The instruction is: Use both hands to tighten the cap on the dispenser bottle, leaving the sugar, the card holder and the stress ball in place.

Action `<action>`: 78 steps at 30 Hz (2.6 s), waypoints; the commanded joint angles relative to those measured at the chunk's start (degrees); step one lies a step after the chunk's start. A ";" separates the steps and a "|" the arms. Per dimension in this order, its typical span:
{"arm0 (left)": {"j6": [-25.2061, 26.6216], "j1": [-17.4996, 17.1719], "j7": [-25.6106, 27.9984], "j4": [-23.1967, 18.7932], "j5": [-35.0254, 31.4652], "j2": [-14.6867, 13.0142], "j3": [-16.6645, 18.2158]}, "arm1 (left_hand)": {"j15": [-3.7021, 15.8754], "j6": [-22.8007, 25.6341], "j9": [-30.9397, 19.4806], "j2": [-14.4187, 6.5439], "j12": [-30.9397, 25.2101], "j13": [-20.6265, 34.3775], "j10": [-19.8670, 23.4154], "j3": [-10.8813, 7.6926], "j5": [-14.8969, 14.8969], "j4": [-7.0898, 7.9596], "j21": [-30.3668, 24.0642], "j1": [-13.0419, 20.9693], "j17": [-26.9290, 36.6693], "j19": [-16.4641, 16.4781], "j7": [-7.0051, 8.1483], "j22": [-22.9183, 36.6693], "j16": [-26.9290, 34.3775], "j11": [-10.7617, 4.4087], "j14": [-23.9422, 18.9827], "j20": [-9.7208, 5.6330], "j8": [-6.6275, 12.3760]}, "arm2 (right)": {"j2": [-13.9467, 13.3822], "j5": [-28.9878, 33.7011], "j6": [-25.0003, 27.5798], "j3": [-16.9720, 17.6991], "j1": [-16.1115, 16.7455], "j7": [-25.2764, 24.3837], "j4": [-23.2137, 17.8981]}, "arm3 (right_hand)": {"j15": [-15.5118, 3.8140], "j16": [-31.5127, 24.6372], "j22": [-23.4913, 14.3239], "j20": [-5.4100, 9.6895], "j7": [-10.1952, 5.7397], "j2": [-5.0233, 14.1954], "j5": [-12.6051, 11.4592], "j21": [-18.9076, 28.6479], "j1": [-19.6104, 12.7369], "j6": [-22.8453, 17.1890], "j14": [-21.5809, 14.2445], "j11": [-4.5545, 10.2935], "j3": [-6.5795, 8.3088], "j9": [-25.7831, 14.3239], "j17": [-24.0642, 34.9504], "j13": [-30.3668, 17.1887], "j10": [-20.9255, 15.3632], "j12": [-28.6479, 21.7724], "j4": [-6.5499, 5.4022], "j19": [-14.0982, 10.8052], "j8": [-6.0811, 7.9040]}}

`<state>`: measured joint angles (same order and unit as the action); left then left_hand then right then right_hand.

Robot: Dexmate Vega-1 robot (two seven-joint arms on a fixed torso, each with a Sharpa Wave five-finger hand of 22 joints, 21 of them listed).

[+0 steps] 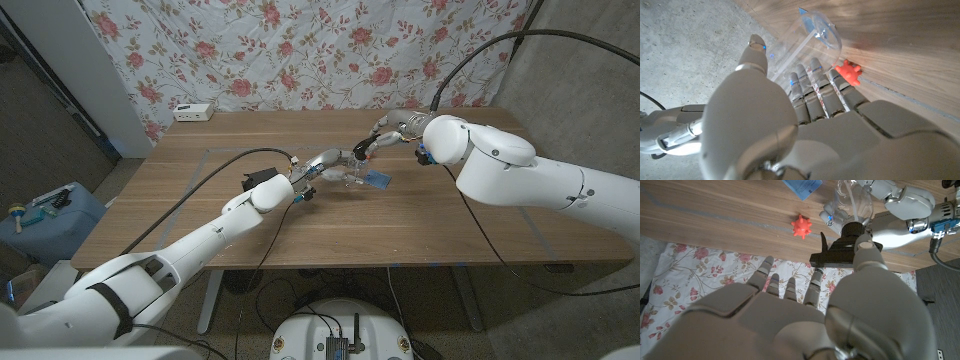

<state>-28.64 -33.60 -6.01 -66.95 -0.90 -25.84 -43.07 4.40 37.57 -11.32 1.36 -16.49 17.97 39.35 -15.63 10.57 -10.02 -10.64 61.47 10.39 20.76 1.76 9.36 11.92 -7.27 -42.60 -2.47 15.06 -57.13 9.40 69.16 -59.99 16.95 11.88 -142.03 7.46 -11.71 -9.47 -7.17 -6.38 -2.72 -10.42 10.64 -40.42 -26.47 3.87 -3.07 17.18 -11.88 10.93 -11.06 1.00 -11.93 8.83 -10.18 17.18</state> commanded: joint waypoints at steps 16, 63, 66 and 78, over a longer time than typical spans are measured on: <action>-0.11 0.30 0.10 0.94 0.10 0.63 -0.43 | 5.53 5.25 -0.33 -5.37 0.25 0.35 0.77 -2.45 -0.30 1.69 0.08 -0.78 0.20 -0.19 1.81 0.10 -0.08 0.14 -0.68 -5.78 0.09 | 1.99 2.97 2.68 -3.57 -1.53 -1.97 0.87 | -0.49 -0.69 -0.18 0.75 0.97 -0.44 -0.30 0.55 0.57 -6.37 -2.22 -0.53 0.19 -0.50 0.05 -0.05 -3.20 -0.78 -0.52 -1.68 2.25; -1.02 1.20 -0.35 3.15 0.55 1.40 -0.76 | 5.30 5.57 -0.36 -5.33 0.71 0.82 1.15 -2.64 -0.31 1.57 0.08 -1.03 0.26 -0.22 1.70 0.11 -0.13 0.10 -0.74 -5.65 -0.20 | 7.56 22.31 10.83 -13.04 -4.98 6.43 3.40 | -2.44 -2.02 -0.14 1.45 1.78 -0.49 -0.68 0.72 5.00 -26.40 -9.51 0.22 -1.10 -1.94 0.40 -0.04 -13.96 -1.72 -1.64 -6.14 10.91; -1.07 1.28 -0.48 3.32 0.63 1.48 -0.81 | 5.30 5.58 -0.37 -5.38 0.75 0.85 1.14 -2.65 -0.30 1.60 0.09 -1.06 0.28 -0.23 1.68 0.11 -0.10 0.14 -0.78 -5.63 -0.22 | 8.50 27.12 10.83 -12.34 -3.57 10.15 4.28 | -2.56 -2.11 -0.14 1.47 1.82 -0.44 -0.69 0.74 5.03 -26.69 -9.92 0.28 -1.10 -2.03 0.40 -0.04 -14.56 -1.81 -1.62 -6.40 11.11; -1.21 1.51 -0.64 3.80 0.71 1.73 -0.94 | 5.27 5.68 -0.38 -5.37 0.88 0.96 1.15 -2.70 -0.29 1.56 0.07 -1.08 0.27 -0.20 1.69 0.11 -0.06 0.10 -0.92 -5.58 -0.28 | 11.03 37.14 10.83 -12.63 -1.91 17.15 7.34 | -3.47 -2.64 -0.13 1.78 1.72 -0.02 -0.77 0.76 5.09 -32.63 -12.71 0.31 -0.95 -2.53 0.38 0.00 -18.40 -2.17 -1.41 -7.99 13.95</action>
<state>-29.70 -32.45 -6.49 -63.88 -0.26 -24.47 -43.81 4.61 38.17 -11.60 1.36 -15.84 18.76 40.08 -15.95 10.57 -10.33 -10.64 61.47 10.53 20.76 1.76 9.36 11.91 -7.16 -43.00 -2.47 14.25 -48.11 28.97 79.75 -72.67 13.32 16.84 -136.90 4.18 -13.88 -9.47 -5.33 -4.64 -2.98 -10.87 11.08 -35.12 -57.69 -7.91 -2.57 16.04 -14.22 11.06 -10.94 -16.30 -13.79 7.28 -17.35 30.44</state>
